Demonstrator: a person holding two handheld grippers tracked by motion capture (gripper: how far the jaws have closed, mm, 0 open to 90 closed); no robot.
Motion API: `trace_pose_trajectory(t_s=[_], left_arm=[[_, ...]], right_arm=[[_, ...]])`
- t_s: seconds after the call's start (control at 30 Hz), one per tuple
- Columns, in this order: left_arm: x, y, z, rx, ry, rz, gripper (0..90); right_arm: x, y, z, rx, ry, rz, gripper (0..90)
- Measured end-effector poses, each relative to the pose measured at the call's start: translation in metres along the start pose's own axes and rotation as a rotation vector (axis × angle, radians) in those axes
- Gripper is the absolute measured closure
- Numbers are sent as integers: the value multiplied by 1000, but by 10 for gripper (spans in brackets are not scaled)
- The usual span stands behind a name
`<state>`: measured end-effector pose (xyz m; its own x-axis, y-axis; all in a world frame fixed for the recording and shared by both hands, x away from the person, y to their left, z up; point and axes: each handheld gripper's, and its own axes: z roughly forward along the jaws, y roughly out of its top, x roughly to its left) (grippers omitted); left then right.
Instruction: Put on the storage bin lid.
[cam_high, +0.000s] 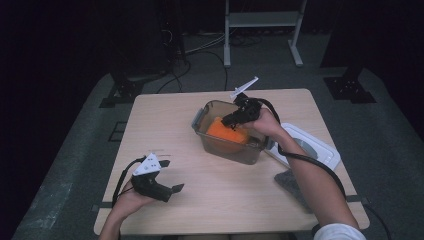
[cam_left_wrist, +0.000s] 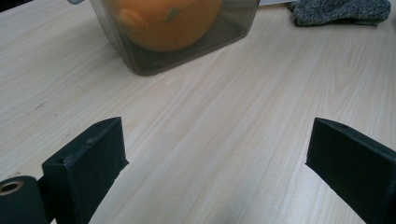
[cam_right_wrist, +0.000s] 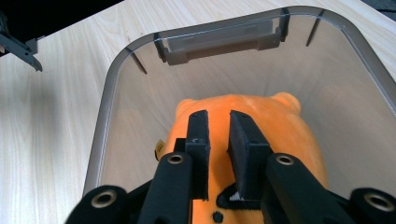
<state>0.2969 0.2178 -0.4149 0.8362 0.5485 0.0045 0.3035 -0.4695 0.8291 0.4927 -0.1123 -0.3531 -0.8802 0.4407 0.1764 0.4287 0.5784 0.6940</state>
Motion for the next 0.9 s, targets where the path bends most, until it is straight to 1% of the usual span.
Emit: trace_pose_trajectory(t_s=[0.07,0.1,0.17,0.2,0.3,0.43,0.6,0.9], left_arm=[[0,0,0,1,0,-1,38],[0,0,0,0,-1,-3,38],[0,0,1,0,-2,-1,38],[0,0,1,1,-1,2,38],[0,0,1,1,0,1,38],[0,0,1,3,0,0,38],[0,0,1,2,6,-1,38],[0,-1,2,10,8,1,38]], right_arm=[[0,-1,-2,1,2,9,761],[0,-1,-3,-2,1,2,752],[0,-2,-6,-8,-1,4,743],[1,-2,-7,-13,1,10,742],[1,-2,-15,-28,-1,5,716],[3,-6,-30,-57,-2,-1,694],[3,-16,-50,-88,-7,2,650],[3,-39,-88,-119,-51,13,559]])
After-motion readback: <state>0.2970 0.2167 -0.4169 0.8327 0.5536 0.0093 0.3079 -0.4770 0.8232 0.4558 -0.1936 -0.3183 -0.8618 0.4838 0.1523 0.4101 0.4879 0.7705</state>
